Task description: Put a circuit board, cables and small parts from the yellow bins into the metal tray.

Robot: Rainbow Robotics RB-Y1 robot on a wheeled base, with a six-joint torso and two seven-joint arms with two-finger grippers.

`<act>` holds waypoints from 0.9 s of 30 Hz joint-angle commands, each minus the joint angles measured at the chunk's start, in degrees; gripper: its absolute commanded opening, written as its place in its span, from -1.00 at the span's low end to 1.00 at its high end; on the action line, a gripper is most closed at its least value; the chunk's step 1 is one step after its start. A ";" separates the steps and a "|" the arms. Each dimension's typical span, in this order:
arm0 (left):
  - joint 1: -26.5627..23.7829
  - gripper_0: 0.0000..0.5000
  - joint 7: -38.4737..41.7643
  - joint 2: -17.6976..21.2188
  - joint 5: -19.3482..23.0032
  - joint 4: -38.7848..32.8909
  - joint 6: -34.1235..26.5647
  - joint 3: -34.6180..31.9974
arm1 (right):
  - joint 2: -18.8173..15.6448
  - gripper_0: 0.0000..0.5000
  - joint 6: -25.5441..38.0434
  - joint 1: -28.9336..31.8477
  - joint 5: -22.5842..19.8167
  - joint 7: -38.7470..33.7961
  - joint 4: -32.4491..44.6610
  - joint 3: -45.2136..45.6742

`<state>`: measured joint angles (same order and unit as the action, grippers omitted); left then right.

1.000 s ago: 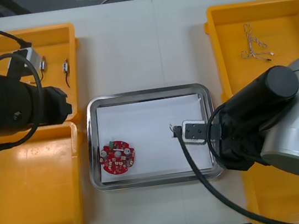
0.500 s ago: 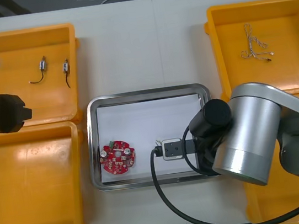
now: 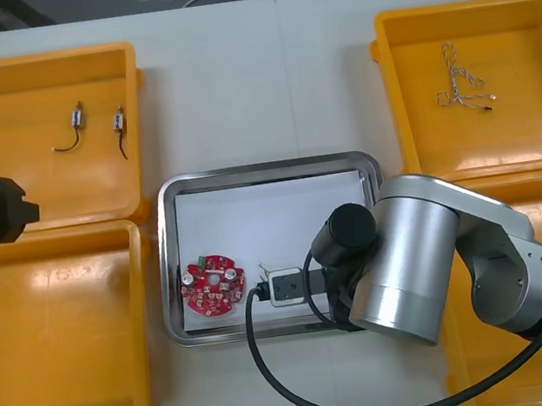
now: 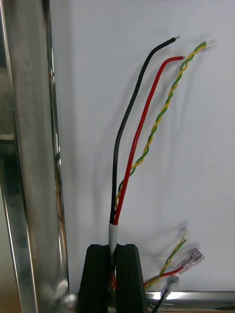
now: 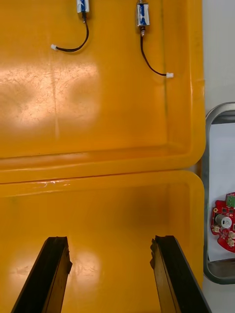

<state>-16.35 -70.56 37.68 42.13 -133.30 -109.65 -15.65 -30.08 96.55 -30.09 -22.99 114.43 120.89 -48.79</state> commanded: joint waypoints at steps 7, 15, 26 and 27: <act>-1.23 1.00 -8.80 2.84 -0.03 7.26 4.18 -0.97 | 1.52 1.00 0.21 -1.56 0.66 -1.05 0.40 -1.22; -7.38 1.00 -8.71 2.84 -2.93 14.12 6.21 3.08 | 1.87 1.00 1.44 -1.73 0.93 -1.40 0.58 0.45; -16.52 1.00 -8.01 0.73 -9.96 26.16 12.18 10.90 | 3.01 1.00 7.33 -3.40 -0.65 -1.66 2.86 5.82; -16.96 1.00 -8.10 0.29 -10.40 26.86 12.36 10.90 | 3.01 1.00 7.68 -3.49 -0.74 -1.66 3.13 6.17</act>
<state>-29.70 -76.03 38.15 33.70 -108.20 -98.86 -4.97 -28.34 103.15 -31.92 -22.82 114.36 121.10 -45.89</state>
